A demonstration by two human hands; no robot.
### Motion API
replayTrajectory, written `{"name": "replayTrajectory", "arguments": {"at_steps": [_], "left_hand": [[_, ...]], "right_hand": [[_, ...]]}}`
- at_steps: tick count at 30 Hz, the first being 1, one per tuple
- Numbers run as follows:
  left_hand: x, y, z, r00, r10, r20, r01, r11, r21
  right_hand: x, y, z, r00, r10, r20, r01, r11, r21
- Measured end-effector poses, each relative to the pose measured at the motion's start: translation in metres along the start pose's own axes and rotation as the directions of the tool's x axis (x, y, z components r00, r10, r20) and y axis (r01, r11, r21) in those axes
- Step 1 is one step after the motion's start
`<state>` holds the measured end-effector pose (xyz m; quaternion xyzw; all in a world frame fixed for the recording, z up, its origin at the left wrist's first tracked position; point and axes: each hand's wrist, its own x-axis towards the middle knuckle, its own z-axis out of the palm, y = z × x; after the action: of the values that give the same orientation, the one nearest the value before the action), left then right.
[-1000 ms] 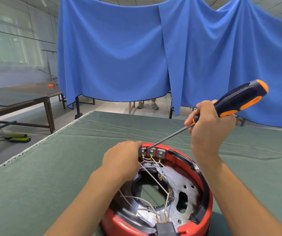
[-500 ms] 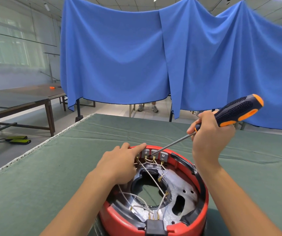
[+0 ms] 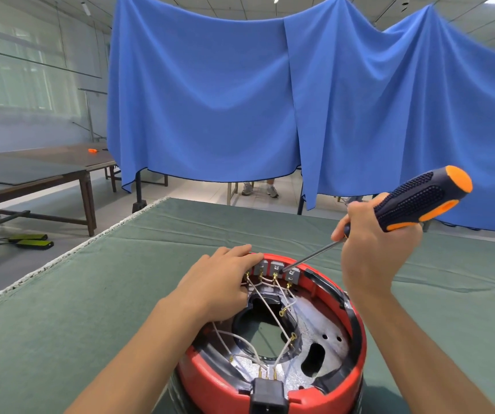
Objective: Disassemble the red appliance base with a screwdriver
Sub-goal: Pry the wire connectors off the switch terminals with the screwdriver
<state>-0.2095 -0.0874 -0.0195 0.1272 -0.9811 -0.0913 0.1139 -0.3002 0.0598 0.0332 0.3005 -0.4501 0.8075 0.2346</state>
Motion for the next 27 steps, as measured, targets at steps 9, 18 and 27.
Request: {"name": "replayTrajectory", "arguments": {"at_steps": [9,18,27], "left_hand": [[-0.001,-0.002,0.002,0.998,0.057,-0.003,-0.058,0.998,-0.025],[0.000,0.001,-0.006,1.000,0.029,-0.009,-0.029,0.999,-0.015],[0.015,0.043,-0.009,0.983,-0.165,-0.083,0.176,0.971,0.161]], "right_hand": [[0.002,0.002,-0.001,0.999,-0.026,-0.020,0.026,0.999,-0.024],[0.003,0.005,-0.002,1.000,0.004,-0.017,-0.005,0.999,-0.033],[0.022,0.019,-0.008,0.986,0.057,-0.157,-0.073,0.992,-0.102]]}}
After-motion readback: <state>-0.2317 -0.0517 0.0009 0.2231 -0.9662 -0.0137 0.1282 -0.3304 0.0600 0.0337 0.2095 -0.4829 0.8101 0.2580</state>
